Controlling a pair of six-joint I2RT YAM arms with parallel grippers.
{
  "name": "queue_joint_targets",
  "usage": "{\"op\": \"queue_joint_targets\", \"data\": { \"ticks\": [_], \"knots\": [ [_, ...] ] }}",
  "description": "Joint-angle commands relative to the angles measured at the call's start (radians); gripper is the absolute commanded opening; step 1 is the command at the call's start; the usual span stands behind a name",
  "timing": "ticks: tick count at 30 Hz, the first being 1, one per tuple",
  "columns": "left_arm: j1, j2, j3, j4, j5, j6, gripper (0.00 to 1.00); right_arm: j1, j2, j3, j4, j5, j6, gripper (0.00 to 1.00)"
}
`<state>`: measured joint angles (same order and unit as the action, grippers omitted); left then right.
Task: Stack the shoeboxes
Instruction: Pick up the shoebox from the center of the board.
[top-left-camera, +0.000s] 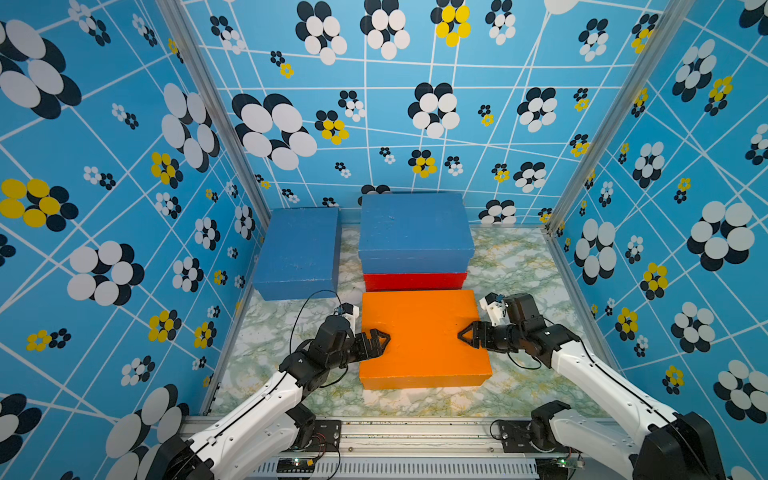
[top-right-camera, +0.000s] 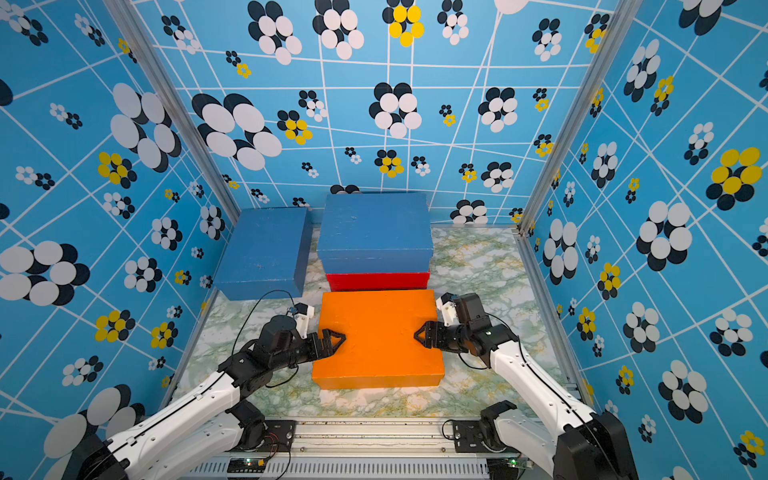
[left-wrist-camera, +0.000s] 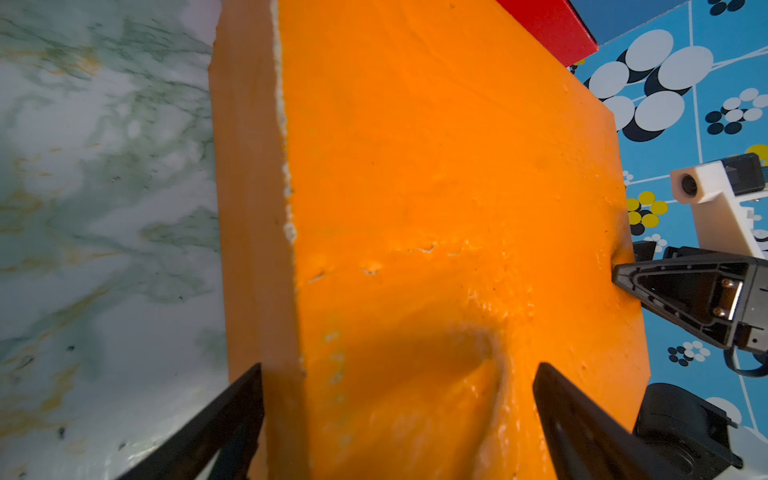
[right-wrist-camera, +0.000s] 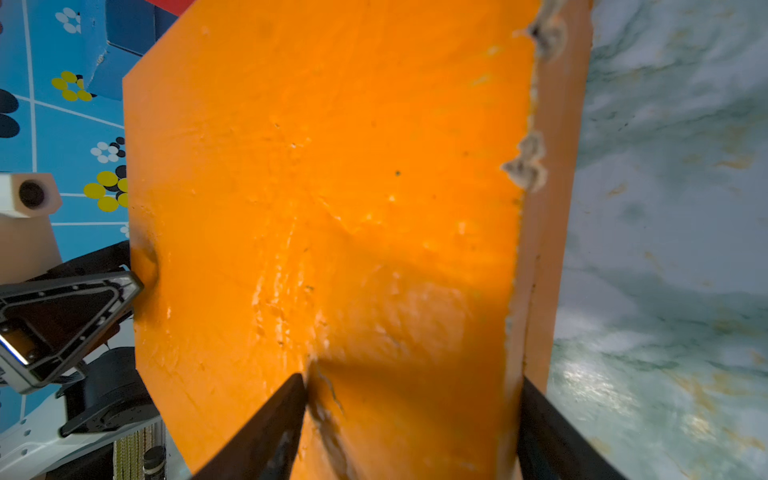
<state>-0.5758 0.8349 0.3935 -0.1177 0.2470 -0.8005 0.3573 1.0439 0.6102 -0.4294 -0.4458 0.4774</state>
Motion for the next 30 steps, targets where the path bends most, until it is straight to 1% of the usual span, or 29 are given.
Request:
{"op": "queue_joint_targets", "data": {
  "ticks": [1, 15, 23, 30],
  "knots": [
    [-0.002, -0.036, 0.0, 0.033, 0.056, -0.006, 1.0, 0.006, -0.028, -0.015, -0.008, -0.033, 0.004, 0.73],
    [-0.004, -0.142, 0.101, -0.075, 0.033, 0.009, 0.99, 0.007, -0.131, 0.059, -0.079, -0.059, 0.024, 0.73],
    [-0.011, -0.161, 0.144, -0.097, 0.029, 0.012, 0.98, 0.008, -0.162, 0.087, -0.081, -0.092, 0.045, 0.73],
    [-0.019, -0.178, 0.191, -0.125, 0.019, 0.023, 0.98, 0.009, -0.182, 0.155, -0.127, -0.101, 0.03, 0.72]
  ]
}}
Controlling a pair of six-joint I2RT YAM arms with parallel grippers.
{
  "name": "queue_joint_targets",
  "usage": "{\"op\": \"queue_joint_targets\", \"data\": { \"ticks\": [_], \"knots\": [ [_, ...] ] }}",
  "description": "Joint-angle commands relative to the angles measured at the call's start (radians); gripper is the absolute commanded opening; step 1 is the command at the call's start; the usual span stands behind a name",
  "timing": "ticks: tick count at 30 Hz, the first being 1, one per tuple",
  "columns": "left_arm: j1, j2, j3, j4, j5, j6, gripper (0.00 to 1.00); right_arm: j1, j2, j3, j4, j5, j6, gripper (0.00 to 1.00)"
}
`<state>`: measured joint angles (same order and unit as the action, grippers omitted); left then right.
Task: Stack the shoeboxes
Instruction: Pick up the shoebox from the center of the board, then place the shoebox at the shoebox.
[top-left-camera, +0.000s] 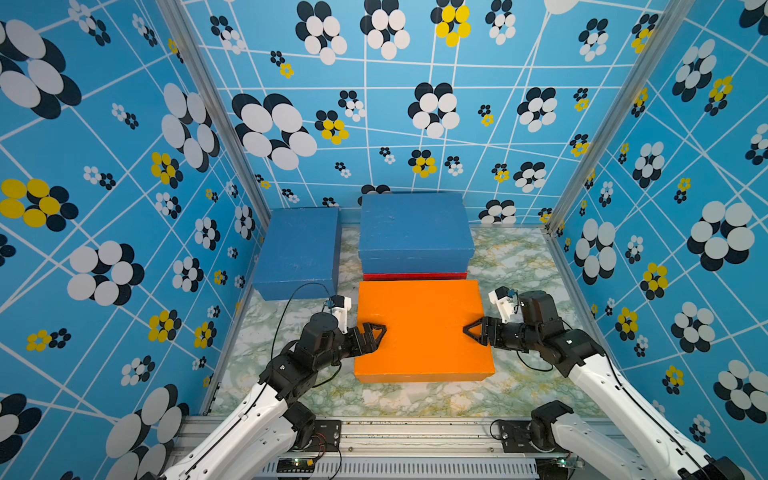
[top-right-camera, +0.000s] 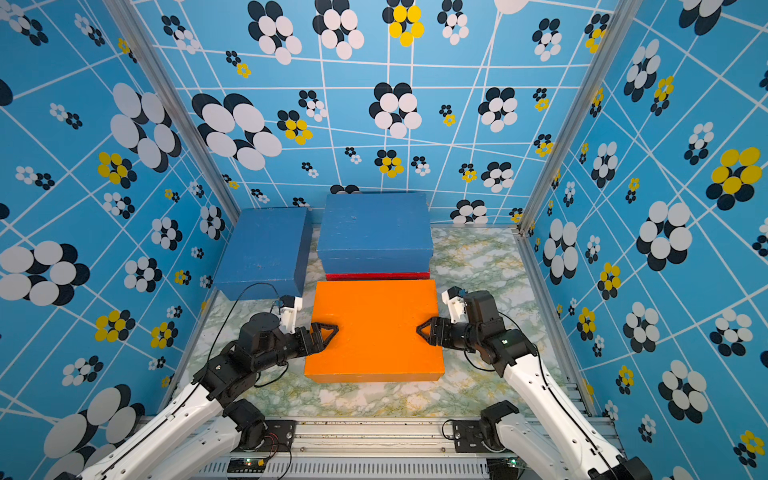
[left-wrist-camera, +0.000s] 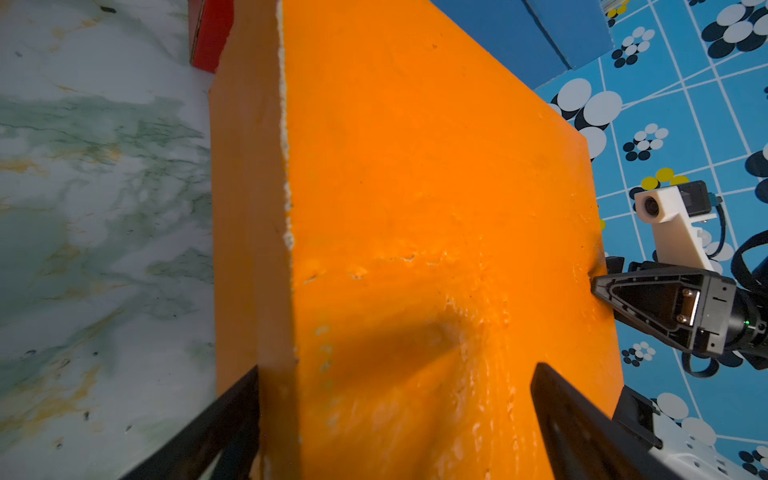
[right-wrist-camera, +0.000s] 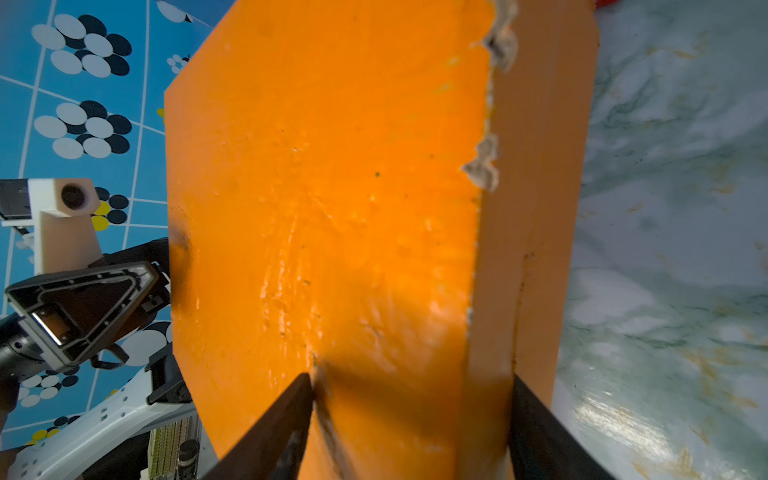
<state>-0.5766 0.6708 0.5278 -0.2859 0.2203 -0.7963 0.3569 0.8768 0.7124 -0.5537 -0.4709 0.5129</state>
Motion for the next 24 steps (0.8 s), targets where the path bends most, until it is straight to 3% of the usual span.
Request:
{"op": "queue_joint_targets", "data": {
  "ticks": [1, 24],
  "knots": [
    [-0.02, -0.015, 0.065, 0.041, 0.044, 0.018, 0.98, 0.01, -0.014, 0.063, -0.007, -0.081, -0.007, 0.72],
    [-0.039, 0.027, 0.285, -0.028, 0.01, 0.094, 0.98, 0.01, 0.076, 0.37, -0.062, -0.121, -0.05, 0.72]
  ]
}}
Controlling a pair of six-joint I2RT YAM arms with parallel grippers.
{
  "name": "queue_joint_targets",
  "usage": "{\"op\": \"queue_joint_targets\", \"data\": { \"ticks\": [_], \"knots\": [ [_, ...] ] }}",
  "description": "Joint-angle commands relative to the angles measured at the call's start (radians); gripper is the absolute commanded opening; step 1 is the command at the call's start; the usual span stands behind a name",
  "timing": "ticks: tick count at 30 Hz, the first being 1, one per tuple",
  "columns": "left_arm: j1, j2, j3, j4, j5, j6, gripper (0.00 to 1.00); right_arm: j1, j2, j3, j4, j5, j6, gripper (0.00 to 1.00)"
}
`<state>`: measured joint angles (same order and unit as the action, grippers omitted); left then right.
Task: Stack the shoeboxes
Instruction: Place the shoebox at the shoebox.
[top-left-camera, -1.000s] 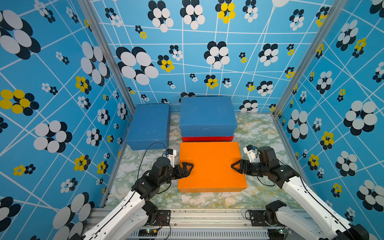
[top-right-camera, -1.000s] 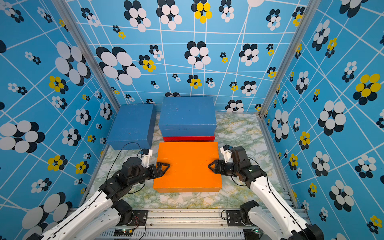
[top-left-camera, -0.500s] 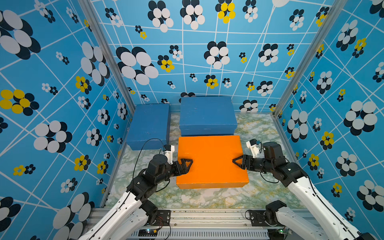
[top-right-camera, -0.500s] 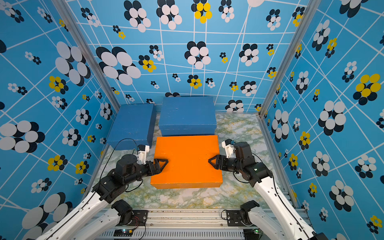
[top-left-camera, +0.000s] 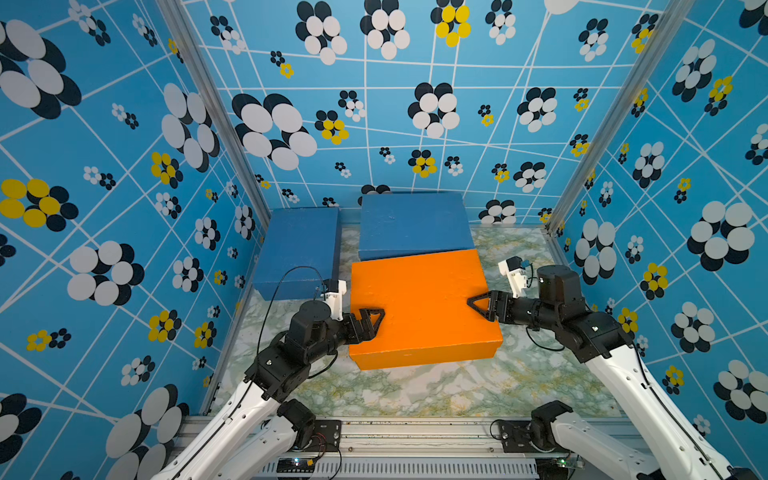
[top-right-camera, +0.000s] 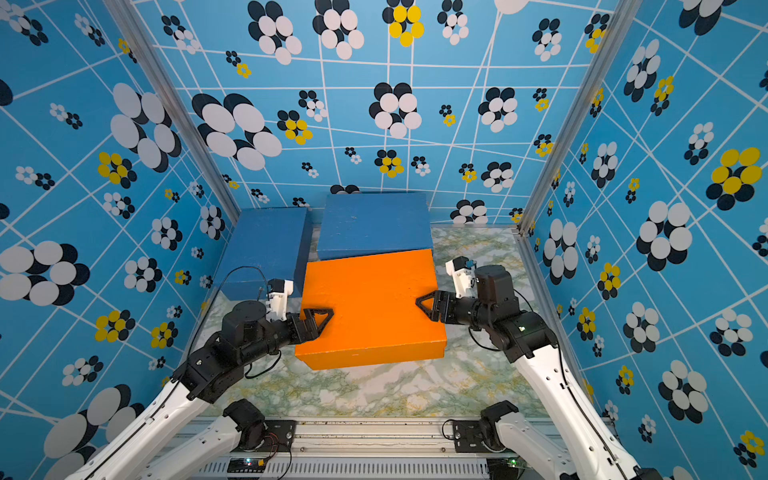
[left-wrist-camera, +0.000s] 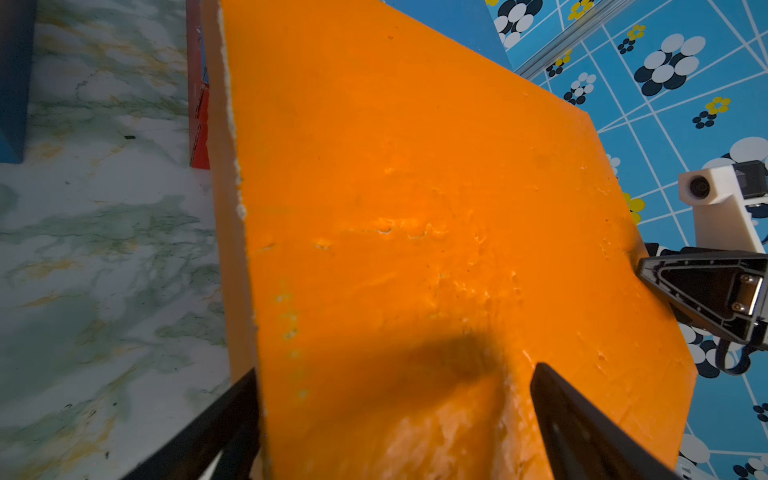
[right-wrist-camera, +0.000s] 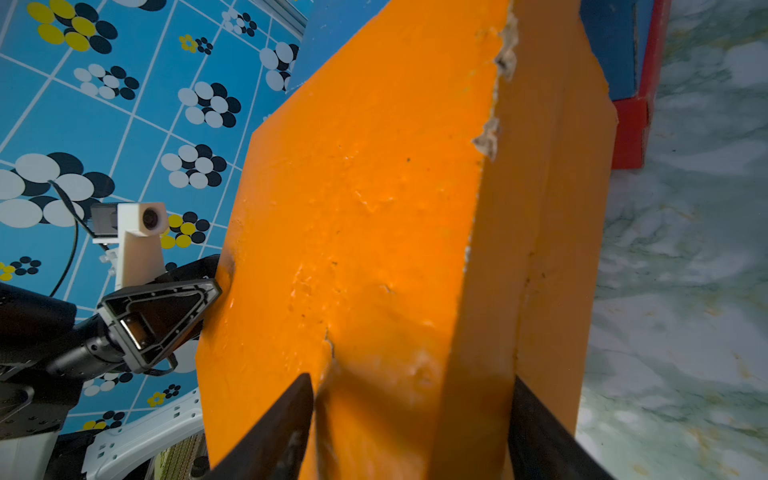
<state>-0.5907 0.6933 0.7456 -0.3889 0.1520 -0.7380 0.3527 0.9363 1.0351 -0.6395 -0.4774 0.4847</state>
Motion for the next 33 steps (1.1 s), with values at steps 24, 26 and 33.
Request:
{"op": "queue_joint_targets", "data": {
  "ticks": [24, 26, 33],
  "knots": [
    [-0.024, 0.161, 0.249, 0.183, 0.078, 0.097, 0.98, 0.015, 0.137, 0.219, 0.063, -0.113, -0.041, 0.72],
    [-0.024, 0.166, 0.258, 0.189, 0.078, 0.099, 0.98, 0.014, 0.15, 0.234, 0.071, -0.113, -0.042, 0.72],
    [-0.023, 0.213, 0.306, 0.202, 0.078, 0.125, 0.98, 0.015, 0.205, 0.3, 0.083, -0.106, -0.039, 0.72]
  ]
}}
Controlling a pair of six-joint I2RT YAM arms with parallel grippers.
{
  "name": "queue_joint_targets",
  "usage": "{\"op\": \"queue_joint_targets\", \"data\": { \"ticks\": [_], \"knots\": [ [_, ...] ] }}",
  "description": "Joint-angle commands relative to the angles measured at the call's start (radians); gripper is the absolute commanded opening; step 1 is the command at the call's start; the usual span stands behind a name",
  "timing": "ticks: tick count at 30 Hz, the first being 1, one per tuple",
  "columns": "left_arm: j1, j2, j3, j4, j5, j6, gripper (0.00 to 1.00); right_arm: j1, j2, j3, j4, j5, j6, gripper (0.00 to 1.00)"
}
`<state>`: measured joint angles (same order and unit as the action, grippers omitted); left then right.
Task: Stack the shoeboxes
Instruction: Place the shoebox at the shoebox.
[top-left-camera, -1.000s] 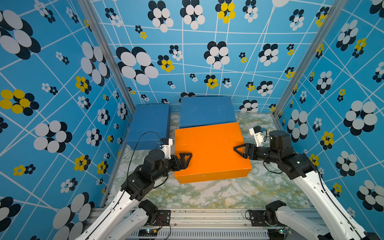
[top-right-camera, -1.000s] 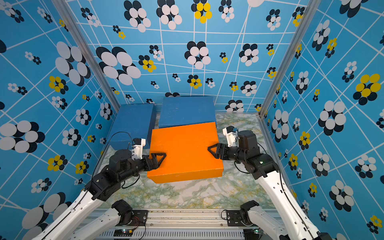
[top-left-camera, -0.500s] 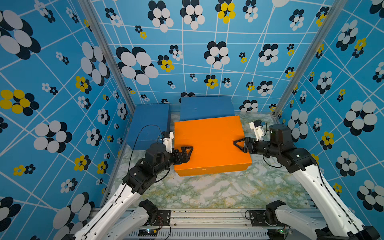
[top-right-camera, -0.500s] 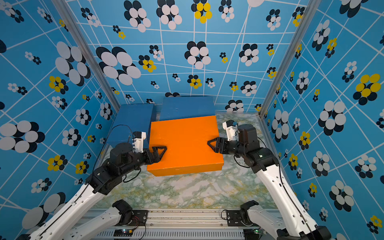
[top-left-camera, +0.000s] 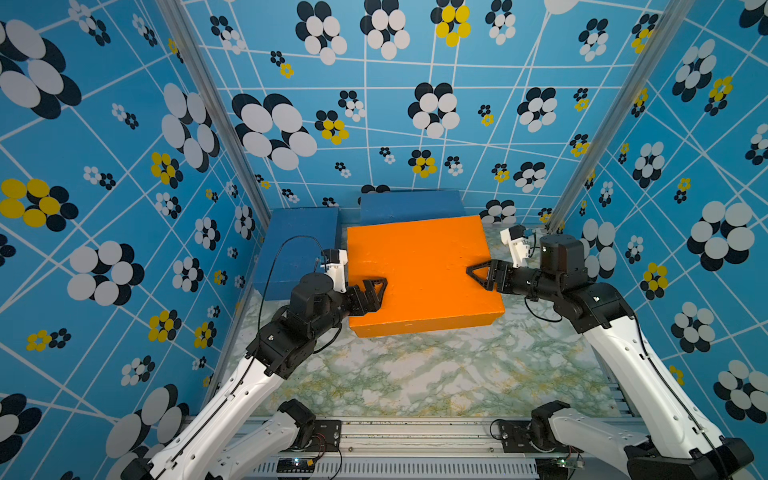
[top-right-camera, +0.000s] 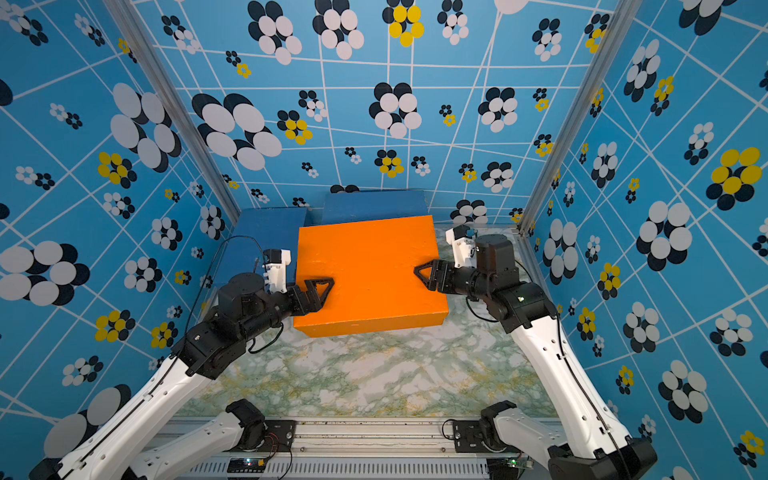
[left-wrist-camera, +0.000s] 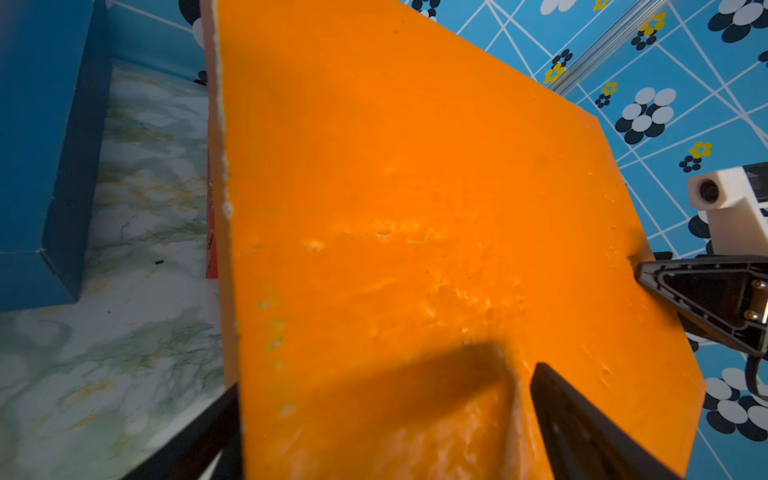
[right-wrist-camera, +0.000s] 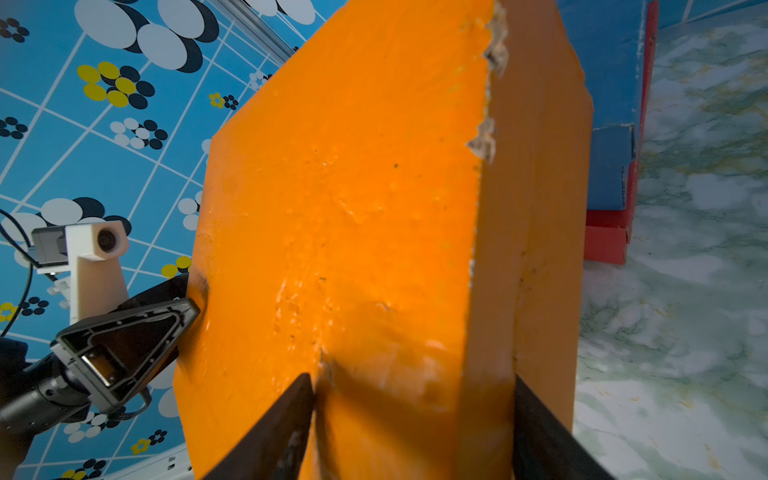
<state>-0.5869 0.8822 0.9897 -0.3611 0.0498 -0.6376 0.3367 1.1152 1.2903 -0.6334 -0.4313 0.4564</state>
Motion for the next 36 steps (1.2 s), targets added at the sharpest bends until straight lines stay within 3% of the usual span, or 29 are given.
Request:
{"op": "queue_joint_targets", "data": {
  "ticks": [1, 26, 36],
  "knots": [
    [-0.025, 0.037, 0.071, 0.178, 0.186, 0.028, 0.98, 0.031, 0.035, 0.057, 0.075, -0.149, -0.013, 0.72],
    [0.146, 0.27, 0.304, 0.261, 0.333, 0.053, 0.98, 0.03, 0.292, 0.346, 0.064, -0.116, -0.041, 0.73],
    [0.174, 0.385, 0.415, 0.28, 0.375, 0.054, 0.98, 0.025, 0.404, 0.486, 0.044, -0.118, -0.039, 0.73]
  ]
}}
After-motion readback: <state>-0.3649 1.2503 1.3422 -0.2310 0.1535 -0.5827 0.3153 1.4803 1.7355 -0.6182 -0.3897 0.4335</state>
